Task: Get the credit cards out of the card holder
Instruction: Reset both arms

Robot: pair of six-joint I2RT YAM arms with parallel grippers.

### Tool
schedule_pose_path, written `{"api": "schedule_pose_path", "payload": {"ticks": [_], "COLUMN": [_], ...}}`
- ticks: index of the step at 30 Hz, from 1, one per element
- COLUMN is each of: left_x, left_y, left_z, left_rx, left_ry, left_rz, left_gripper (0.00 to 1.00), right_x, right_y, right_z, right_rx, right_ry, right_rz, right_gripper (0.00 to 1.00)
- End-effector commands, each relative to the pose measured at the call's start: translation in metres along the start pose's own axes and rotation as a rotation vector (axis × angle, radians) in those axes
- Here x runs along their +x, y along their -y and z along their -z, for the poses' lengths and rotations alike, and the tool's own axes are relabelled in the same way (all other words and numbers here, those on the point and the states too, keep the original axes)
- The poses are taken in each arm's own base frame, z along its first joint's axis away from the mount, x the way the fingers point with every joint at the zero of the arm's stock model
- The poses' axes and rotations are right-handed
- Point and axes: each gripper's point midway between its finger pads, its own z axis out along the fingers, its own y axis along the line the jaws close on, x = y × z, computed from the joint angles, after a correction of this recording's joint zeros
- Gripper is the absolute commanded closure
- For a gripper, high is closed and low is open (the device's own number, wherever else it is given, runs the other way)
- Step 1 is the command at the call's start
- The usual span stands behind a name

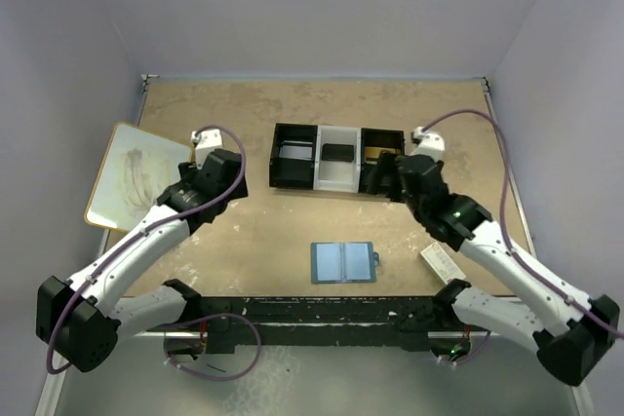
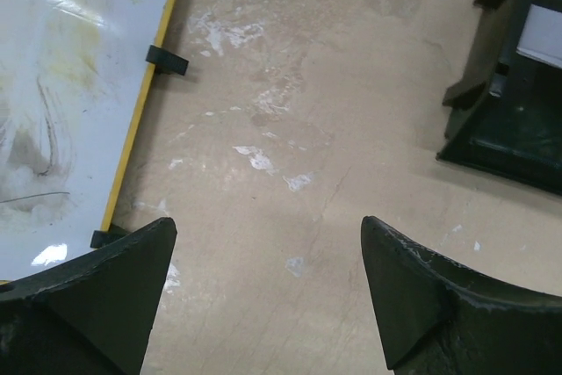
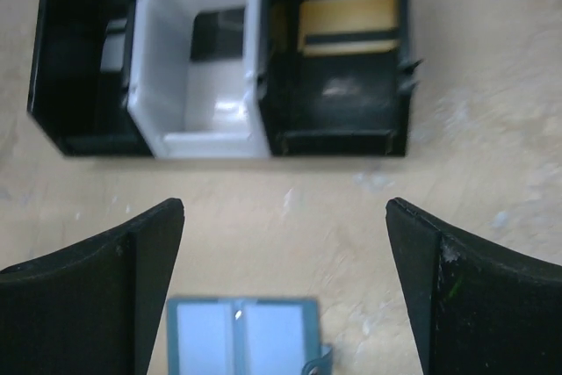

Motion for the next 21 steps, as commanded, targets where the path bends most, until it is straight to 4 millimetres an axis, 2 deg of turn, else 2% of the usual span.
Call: {"api": "schedule_pose_path", "payload": {"ticks": [1, 3, 5, 9, 11, 14, 15, 17, 21], "left_x": [-0.044, -0.072, -0.091, -0.113, -0.119, -0.124, -0.125, -0.126, -0.124], "left_y": [-0.011, -0.021, -0.031, -0.059, -0.074, -0.089, -0.093, -0.101, -0.108], "left_z": [0.003, 0.017, 0.033, 0.068, 0.084, 0.105, 0.110, 0.118, 0.122], "left_rx": [0.003, -0.029, -0.055, -0.117, -0.139, -0.124, -0.119, -0.125, -0.166], "left_ry": [0.046, 0.101, 0.134, 0.203, 0.251, 0.315, 0.329, 0.348, 0.331], "left_rz": [0.167, 0.222, 0.254, 0.338, 0.388, 0.445, 0.455, 0.457, 0.427], "left_gripper": [0.16, 0.16, 0.16, 0.16, 0.16, 0.15, 0.15, 0.15, 0.15], "right_x": [-0.050, -0.059, -0.074, -0.118, -0.139, -0.154, -0.165, -0.172, -0.178], "right_y": [0.042, 0.048, 0.045, 0.033, 0.028, 0.028, 0.028, 0.032, 0.035], "right_z": [-0.006, -0.007, 0.001, 0.040, 0.064, 0.085, 0.097, 0.107, 0.118], "right_rx": [0.006, -0.019, -0.041, -0.112, -0.151, -0.156, -0.156, -0.136, -0.128], "right_ry": [0.170, 0.198, 0.250, 0.396, 0.470, 0.516, 0.543, 0.561, 0.592], "right_rz": [0.037, 0.019, 0.013, 0.008, 0.022, 0.047, 0.051, 0.056, 0.055], "right_gripper": [0.00, 0.00, 0.00, 0.00, 0.00, 0.00, 0.00, 0.00, 0.00]}}
